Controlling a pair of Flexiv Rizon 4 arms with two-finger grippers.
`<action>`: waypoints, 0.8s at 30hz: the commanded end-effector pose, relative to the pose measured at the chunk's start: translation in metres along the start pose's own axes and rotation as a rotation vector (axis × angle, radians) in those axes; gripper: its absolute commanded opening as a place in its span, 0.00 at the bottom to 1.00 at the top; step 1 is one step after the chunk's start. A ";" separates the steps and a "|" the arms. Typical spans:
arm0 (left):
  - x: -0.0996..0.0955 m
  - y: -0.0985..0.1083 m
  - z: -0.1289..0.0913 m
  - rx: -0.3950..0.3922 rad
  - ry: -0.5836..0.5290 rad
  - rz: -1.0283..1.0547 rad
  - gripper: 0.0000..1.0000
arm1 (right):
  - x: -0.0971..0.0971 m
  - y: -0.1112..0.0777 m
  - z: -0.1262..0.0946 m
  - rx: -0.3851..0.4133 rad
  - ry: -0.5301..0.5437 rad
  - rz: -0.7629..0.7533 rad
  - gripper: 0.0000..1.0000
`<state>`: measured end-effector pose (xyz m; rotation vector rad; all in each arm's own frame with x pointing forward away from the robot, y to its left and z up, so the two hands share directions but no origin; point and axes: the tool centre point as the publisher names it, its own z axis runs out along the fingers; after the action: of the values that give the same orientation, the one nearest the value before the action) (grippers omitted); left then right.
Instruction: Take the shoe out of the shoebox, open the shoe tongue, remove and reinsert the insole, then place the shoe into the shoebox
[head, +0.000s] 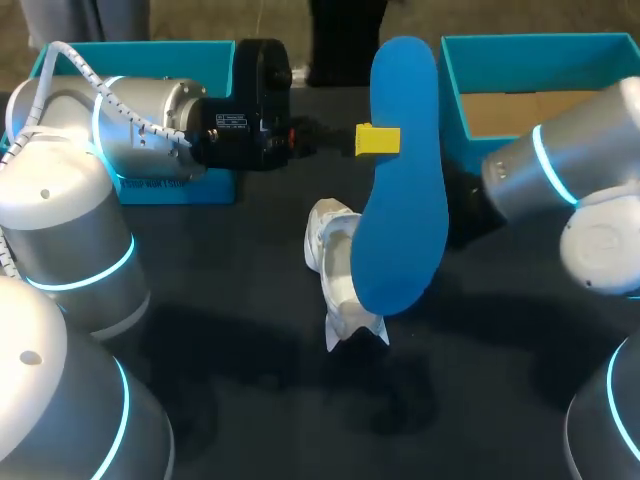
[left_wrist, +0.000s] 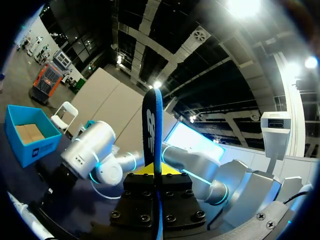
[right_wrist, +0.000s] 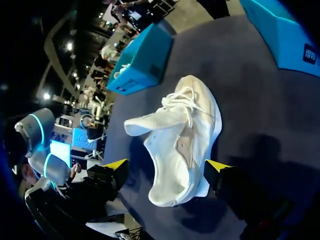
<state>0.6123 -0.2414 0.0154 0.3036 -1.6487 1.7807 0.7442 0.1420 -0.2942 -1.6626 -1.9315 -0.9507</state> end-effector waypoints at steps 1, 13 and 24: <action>0.000 0.001 0.001 0.003 0.000 0.001 0.00 | -0.004 -0.001 -0.020 -0.015 0.180 -0.008 1.00; 0.000 0.001 0.001 0.003 0.000 0.001 0.00 | 0.009 0.014 -0.043 -0.063 0.431 -0.036 1.00; 0.000 0.001 0.001 0.003 0.000 0.001 0.00 | 0.010 0.021 -0.056 -0.125 0.451 -0.001 1.00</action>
<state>0.6123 -0.2414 0.0154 0.3036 -1.6487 1.7807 0.7621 0.1118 -0.2472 -1.3463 -1.6018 -1.3165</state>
